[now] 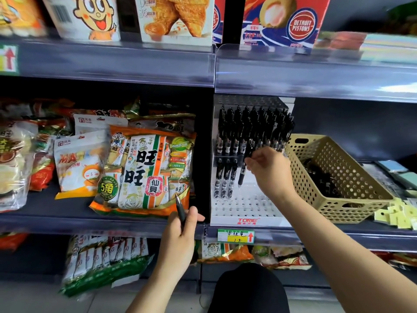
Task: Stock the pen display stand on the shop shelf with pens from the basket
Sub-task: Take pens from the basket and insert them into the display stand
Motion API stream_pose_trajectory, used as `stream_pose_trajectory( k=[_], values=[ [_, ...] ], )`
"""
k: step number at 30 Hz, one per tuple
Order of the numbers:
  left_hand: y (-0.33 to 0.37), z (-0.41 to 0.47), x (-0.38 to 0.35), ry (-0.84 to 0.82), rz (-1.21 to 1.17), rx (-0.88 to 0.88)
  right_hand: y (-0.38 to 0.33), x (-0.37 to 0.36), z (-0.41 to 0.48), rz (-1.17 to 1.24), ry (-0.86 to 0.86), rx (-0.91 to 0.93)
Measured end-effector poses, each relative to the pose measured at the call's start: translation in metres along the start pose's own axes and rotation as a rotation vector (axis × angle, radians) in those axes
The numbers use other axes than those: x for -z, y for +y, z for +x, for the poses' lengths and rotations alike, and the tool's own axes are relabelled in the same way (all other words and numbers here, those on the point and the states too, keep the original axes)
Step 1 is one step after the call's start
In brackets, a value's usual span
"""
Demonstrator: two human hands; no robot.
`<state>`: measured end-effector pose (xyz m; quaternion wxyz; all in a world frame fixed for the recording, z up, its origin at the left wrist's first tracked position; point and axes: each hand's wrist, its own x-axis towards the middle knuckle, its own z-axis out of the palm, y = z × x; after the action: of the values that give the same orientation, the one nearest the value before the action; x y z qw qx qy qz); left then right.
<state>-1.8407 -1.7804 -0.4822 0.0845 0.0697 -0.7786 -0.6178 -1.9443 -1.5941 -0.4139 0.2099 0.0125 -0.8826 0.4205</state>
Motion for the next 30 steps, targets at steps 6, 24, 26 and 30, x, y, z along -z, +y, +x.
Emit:
stream_pose_trajectory(
  k=[6,24,26,30],
  values=[
    [0.001,0.004,0.003,0.035,0.021,0.024,0.012,-0.012,-0.001,-0.073,-0.048,-0.028],
    [0.001,0.006,-0.009,0.080,-0.277,0.241,0.021,-0.019,-0.003,-0.126,-0.153,-0.135],
    [0.002,0.006,-0.010,0.087,-0.275,0.232,0.021,-0.020,-0.003,-0.144,-0.152,-0.124],
    [0.002,0.006,-0.010,0.099,-0.286,0.222,0.021,-0.020,-0.003,-0.144,-0.149,-0.121]
  ],
)
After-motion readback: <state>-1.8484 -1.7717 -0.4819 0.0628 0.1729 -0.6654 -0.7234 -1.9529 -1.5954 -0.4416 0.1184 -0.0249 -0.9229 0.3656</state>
